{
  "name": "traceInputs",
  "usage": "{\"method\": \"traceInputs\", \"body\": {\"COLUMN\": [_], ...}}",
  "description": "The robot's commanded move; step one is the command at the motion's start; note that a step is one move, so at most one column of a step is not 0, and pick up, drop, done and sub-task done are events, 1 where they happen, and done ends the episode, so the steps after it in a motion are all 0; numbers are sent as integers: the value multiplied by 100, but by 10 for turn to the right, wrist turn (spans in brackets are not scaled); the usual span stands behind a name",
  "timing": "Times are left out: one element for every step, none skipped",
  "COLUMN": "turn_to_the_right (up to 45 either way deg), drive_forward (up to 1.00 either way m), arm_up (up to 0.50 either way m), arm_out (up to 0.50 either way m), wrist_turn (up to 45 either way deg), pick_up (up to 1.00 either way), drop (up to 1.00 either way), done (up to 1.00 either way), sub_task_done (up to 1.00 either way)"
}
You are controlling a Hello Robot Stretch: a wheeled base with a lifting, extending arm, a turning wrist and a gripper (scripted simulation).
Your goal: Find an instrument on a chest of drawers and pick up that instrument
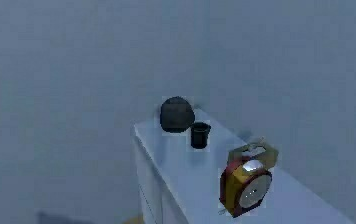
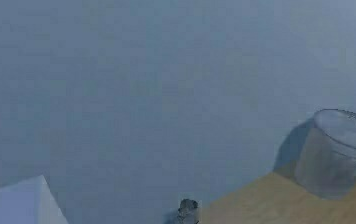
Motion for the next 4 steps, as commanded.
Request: {"method": "traceInputs", "body": {"turn_to_the_right": [-450,-180,0,0], "drive_forward": [0,0,0,0], "arm_up": [0,0,50,38], "arm_out": [0,0,0,0], "wrist_turn": [0,0,0,0], "pick_up": [0,0,0,0], "drop": [0,0,0,0], "done": [0,0,0,0], "sub_task_done": [0,0,0,0]}}
